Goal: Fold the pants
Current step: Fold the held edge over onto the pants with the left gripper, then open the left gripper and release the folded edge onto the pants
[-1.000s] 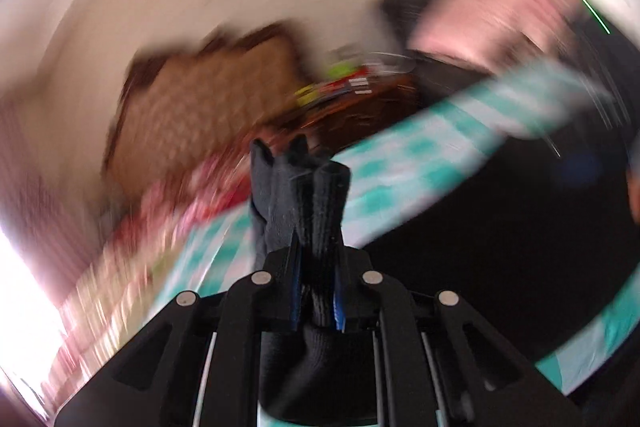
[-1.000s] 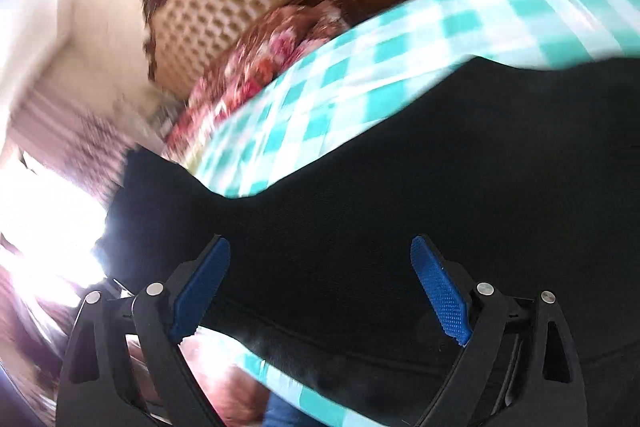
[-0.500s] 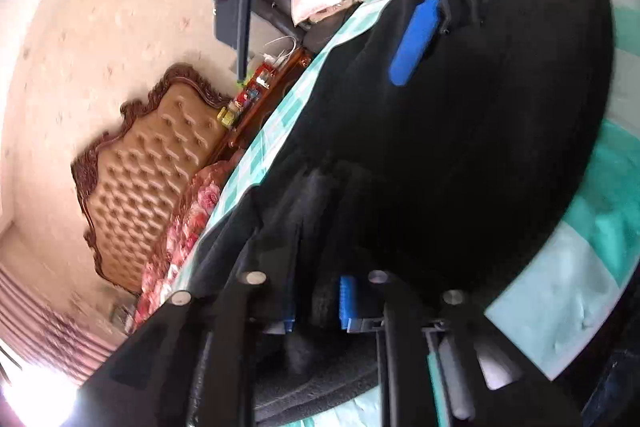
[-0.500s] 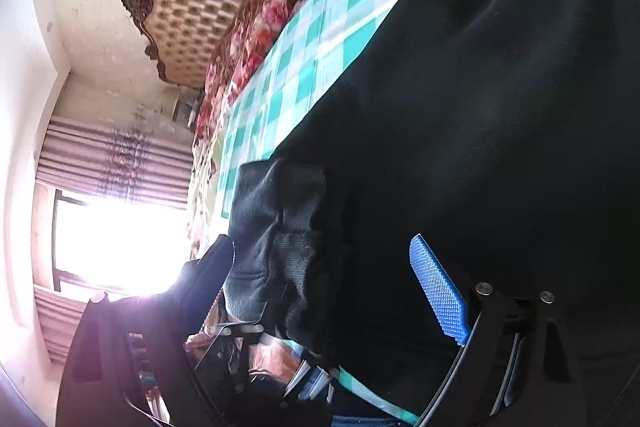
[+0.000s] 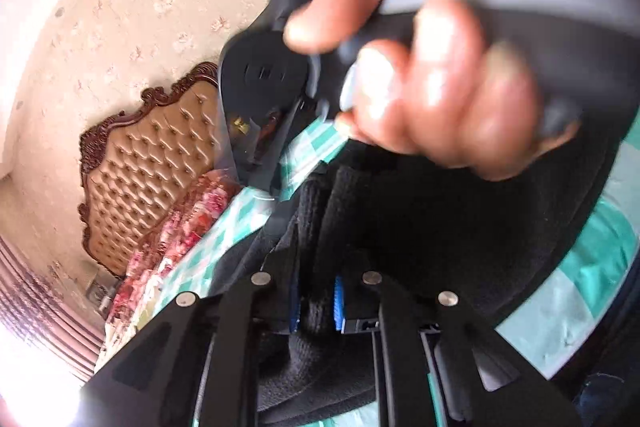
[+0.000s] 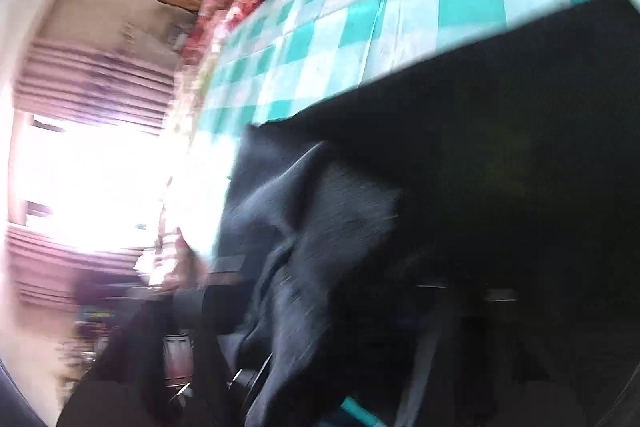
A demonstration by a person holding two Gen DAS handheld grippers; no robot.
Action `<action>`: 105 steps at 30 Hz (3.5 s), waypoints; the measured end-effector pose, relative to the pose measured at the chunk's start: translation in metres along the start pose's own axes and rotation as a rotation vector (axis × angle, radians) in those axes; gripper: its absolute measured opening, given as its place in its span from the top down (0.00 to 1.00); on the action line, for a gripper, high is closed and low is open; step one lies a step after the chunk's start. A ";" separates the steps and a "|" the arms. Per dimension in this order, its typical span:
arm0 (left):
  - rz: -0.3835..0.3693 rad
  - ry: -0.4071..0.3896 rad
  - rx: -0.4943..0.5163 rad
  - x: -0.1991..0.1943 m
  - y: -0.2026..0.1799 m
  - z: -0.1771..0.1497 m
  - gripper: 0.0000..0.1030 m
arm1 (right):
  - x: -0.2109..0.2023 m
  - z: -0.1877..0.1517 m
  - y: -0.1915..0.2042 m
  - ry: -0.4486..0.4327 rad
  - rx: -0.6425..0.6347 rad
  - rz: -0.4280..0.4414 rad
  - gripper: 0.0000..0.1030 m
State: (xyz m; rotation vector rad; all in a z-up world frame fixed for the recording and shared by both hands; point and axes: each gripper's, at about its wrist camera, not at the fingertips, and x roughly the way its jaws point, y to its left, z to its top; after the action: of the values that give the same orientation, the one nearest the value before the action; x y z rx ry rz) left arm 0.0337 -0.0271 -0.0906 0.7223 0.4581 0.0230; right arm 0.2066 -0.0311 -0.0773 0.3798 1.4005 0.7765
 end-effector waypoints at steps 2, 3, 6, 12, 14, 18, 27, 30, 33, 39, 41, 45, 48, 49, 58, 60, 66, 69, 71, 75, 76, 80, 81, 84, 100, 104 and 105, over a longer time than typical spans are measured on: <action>0.028 -0.026 -0.004 -0.002 0.000 0.005 0.89 | -0.016 0.000 0.017 -0.072 -0.095 0.015 0.81; 0.036 -0.045 0.001 -0.005 -0.003 0.008 0.89 | -0.029 -0.002 0.028 -0.119 -0.161 -0.008 0.81; 0.007 -0.085 0.024 -0.001 -0.018 0.019 0.89 | -0.045 -0.008 0.030 -0.174 -0.227 -0.086 0.82; -0.112 -0.043 0.031 0.019 -0.053 0.018 0.87 | -0.029 -0.015 -0.025 -0.144 -0.153 -0.190 0.82; -0.116 -0.046 0.026 0.021 -0.056 0.017 0.82 | -0.024 -0.019 -0.028 -0.159 -0.170 -0.208 0.82; -0.189 -0.040 -0.035 0.022 -0.045 0.020 0.57 | -0.024 -0.023 -0.032 -0.177 -0.176 -0.211 0.82; -0.314 -0.023 -0.613 -0.023 0.107 -0.033 0.84 | -0.025 -0.024 -0.036 -0.205 -0.180 -0.244 0.82; -0.263 0.078 -0.767 0.000 0.150 -0.071 0.93 | -0.029 -0.025 -0.034 -0.211 -0.167 -0.239 0.82; -0.296 0.231 -0.845 0.034 0.153 -0.108 0.93 | -0.045 -0.026 -0.035 -0.227 -0.133 -0.235 0.79; -0.299 0.233 -0.810 0.032 0.141 -0.116 0.93 | -0.096 -0.045 -0.012 -0.395 -0.159 -0.361 0.70; -0.302 0.244 -0.814 0.036 0.143 -0.119 0.93 | -0.095 -0.066 0.022 -0.437 -0.272 -0.385 0.69; -0.289 0.279 -0.761 0.039 0.128 -0.115 0.93 | -0.045 -0.100 0.063 -0.434 -0.463 -0.493 0.66; -0.286 0.271 -0.761 0.038 0.140 -0.106 0.92 | -0.011 -0.105 0.055 -0.370 -0.476 -0.582 0.66; -0.287 0.255 -0.765 0.036 0.144 -0.100 0.92 | 0.000 -0.105 0.045 -0.352 -0.459 -0.616 0.66; -0.427 0.321 -0.659 0.132 0.167 -0.034 0.83 | 0.015 -0.118 0.041 -0.377 -0.527 -0.697 0.62; -0.398 0.442 -0.639 0.174 0.163 -0.045 0.86 | 0.014 -0.118 0.040 -0.371 -0.520 -0.690 0.62; -0.357 0.413 -0.762 0.176 0.196 -0.043 0.95 | 0.014 -0.114 0.040 -0.364 -0.511 -0.676 0.61; -0.367 0.394 -0.742 0.159 0.189 -0.043 0.91 | 0.015 -0.112 0.039 -0.364 -0.510 -0.672 0.61; -0.344 0.475 -0.727 0.172 0.176 -0.060 0.89 | 0.016 -0.112 0.039 -0.365 -0.508 -0.673 0.61; -0.351 0.469 -0.815 0.171 0.182 -0.076 0.87 | 0.017 -0.114 0.041 -0.363 -0.515 -0.680 0.61; -0.323 0.457 -0.810 0.165 0.184 -0.076 0.82 | 0.016 -0.113 0.040 -0.362 -0.507 -0.672 0.61; -0.285 0.345 -0.826 0.113 0.193 -0.075 0.79 | 0.016 -0.112 0.039 -0.361 -0.503 -0.668 0.61; -0.284 0.332 -0.822 0.103 0.191 -0.077 0.76 | 0.016 -0.113 0.039 -0.362 -0.504 -0.669 0.61; -0.285 0.364 -0.813 0.087 0.174 -0.096 0.65 | 0.016 -0.113 0.039 -0.364 -0.504 -0.670 0.61; -0.290 0.319 -0.767 0.038 0.144 -0.108 0.54 | 0.019 -0.115 0.041 -0.370 -0.506 -0.693 0.59; -0.281 0.343 -0.792 0.043 0.132 -0.119 0.50 | 0.020 -0.115 0.042 -0.371 -0.507 -0.700 0.59; -0.269 0.341 -0.774 0.043 0.131 -0.117 0.49 | 0.020 -0.115 0.042 -0.371 -0.507 -0.700 0.59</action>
State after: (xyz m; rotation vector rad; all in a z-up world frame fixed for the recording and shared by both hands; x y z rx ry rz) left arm 0.0416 0.1534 -0.1007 -0.1137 0.8065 0.0668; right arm 0.0847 -0.0113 -0.0828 -0.3424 0.8501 0.4196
